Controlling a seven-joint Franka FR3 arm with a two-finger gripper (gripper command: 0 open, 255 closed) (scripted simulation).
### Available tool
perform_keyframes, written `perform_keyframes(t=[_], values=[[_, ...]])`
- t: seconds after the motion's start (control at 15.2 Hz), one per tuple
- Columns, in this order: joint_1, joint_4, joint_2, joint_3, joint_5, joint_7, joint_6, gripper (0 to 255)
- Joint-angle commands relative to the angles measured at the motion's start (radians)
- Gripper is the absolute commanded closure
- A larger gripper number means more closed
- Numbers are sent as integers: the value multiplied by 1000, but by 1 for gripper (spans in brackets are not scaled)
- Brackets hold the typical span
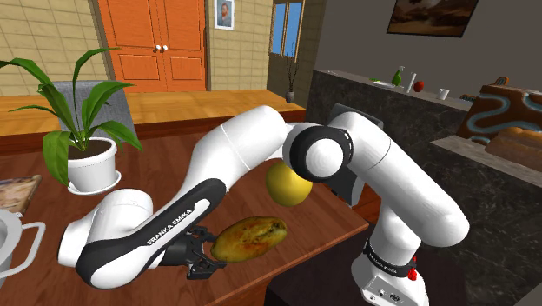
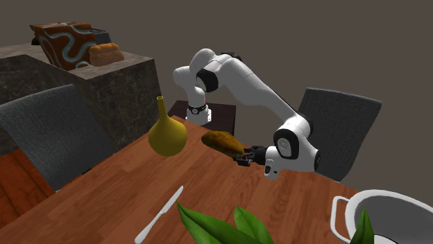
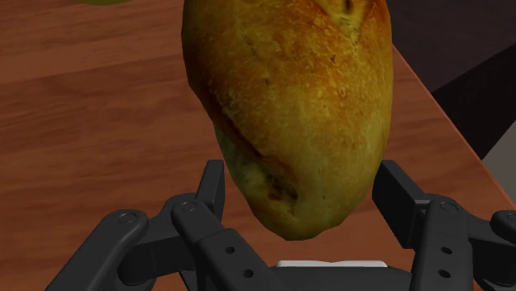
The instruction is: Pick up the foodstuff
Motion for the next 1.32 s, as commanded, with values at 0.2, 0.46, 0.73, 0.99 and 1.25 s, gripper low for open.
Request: perform_keyframes(t=[0.2, 0.46, 0.73, 0.99, 1.25], values=[[0, 1, 3, -1, 0, 0, 0, 255], [-3, -4, -31, 5, 5, -7, -28, 255], [-4, -3, -62, 9, 9, -14, -58, 255], [-5, 2, -91, 13, 13, -23, -90, 255], [-5, 9, -112, 16, 15, -31, -116, 255]])
